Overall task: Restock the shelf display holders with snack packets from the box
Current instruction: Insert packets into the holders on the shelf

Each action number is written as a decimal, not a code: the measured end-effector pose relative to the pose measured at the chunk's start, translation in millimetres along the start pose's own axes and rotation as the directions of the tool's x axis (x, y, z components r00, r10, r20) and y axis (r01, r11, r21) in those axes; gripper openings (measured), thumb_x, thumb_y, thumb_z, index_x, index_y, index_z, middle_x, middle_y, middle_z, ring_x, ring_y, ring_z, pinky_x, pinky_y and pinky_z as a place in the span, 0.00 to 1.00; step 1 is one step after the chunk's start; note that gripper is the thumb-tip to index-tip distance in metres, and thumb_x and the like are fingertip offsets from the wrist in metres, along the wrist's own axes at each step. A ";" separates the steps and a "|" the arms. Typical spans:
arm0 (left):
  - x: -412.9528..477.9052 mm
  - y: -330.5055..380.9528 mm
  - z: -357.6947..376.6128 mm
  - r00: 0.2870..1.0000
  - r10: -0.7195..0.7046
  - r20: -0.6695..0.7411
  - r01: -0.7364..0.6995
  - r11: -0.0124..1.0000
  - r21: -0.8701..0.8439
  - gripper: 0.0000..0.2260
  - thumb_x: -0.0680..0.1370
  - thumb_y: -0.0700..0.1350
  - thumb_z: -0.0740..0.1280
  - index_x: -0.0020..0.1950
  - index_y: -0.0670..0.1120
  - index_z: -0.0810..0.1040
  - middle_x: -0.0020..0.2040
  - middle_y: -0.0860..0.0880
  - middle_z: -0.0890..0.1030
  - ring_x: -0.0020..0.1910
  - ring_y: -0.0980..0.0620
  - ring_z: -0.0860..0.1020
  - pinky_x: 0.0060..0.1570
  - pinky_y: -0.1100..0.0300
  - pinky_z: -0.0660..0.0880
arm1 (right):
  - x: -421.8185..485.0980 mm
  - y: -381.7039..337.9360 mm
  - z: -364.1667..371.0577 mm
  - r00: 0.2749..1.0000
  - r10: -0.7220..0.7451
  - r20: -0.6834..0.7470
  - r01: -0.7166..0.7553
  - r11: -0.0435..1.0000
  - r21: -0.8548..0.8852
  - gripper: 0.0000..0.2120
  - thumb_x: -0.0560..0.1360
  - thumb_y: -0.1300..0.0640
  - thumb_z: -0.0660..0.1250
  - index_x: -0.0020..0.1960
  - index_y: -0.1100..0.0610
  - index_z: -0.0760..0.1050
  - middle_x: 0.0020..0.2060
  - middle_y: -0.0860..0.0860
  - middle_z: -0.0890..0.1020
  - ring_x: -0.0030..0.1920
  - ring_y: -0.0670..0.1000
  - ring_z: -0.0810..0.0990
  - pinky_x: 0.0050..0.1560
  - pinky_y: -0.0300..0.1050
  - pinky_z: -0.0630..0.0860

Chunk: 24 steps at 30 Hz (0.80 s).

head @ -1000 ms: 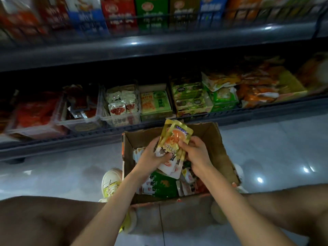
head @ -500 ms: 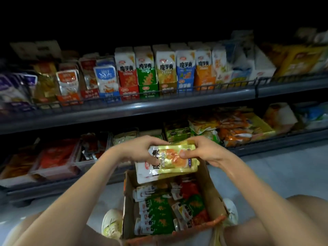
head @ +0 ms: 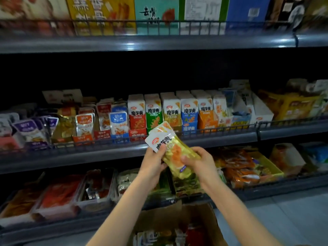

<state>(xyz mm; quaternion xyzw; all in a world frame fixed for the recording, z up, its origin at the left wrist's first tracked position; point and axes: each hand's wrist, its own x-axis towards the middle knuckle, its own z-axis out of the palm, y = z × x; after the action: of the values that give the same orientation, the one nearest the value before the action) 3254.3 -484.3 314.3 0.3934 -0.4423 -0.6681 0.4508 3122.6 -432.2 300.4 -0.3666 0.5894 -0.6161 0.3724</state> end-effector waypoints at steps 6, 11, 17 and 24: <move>33.7 23.2 24.9 0.985 0.170 0.012 -0.170 0.979 0.114 0.13 0.81 0.38 0.61 0.64 0.49 0.70 0.57 0.49 0.79 0.52 0.53 0.80 0.43 0.60 0.79 | 40.6 -13.8 14.4 0.975 -0.128 0.179 0.182 0.927 -0.328 0.20 0.73 0.64 0.70 0.61 0.49 0.71 0.53 0.43 0.80 0.55 0.43 0.79 0.59 0.45 0.76; 82.9 68.9 10.7 0.941 0.330 0.070 -0.332 0.867 0.372 0.19 0.79 0.39 0.63 0.70 0.51 0.69 0.65 0.53 0.72 0.58 0.62 0.72 0.56 0.64 0.71 | 109.2 -38.3 6.0 0.968 -0.248 0.049 0.252 0.960 -0.124 0.17 0.75 0.65 0.68 0.62 0.55 0.71 0.53 0.46 0.80 0.52 0.39 0.78 0.49 0.33 0.76; 135.4 75.7 7.6 0.925 0.371 0.085 -0.373 0.835 0.404 0.21 0.80 0.36 0.59 0.70 0.54 0.68 0.67 0.53 0.72 0.58 0.60 0.76 0.54 0.65 0.75 | 183.6 -41.5 23.8 0.954 -0.296 0.052 0.300 0.932 -0.202 0.17 0.75 0.64 0.67 0.62 0.53 0.70 0.53 0.44 0.80 0.57 0.46 0.79 0.55 0.44 0.78; 167.5 65.5 23.0 0.951 0.287 0.114 -0.307 0.909 0.281 0.26 0.79 0.31 0.57 0.73 0.54 0.63 0.64 0.50 0.74 0.63 0.51 0.74 0.54 0.59 0.76 | 202.5 -27.0 34.0 0.923 -0.362 0.131 0.353 0.664 -0.659 0.18 0.73 0.53 0.71 0.60 0.54 0.74 0.54 0.49 0.81 0.54 0.49 0.79 0.53 0.46 0.77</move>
<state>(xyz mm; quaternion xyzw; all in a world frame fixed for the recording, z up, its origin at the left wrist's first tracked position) 3202.1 -651.4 361.9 0.3608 -0.6072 -0.5315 0.4676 3060.3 -627.3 331.3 -0.5805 0.6896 -0.4249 0.0837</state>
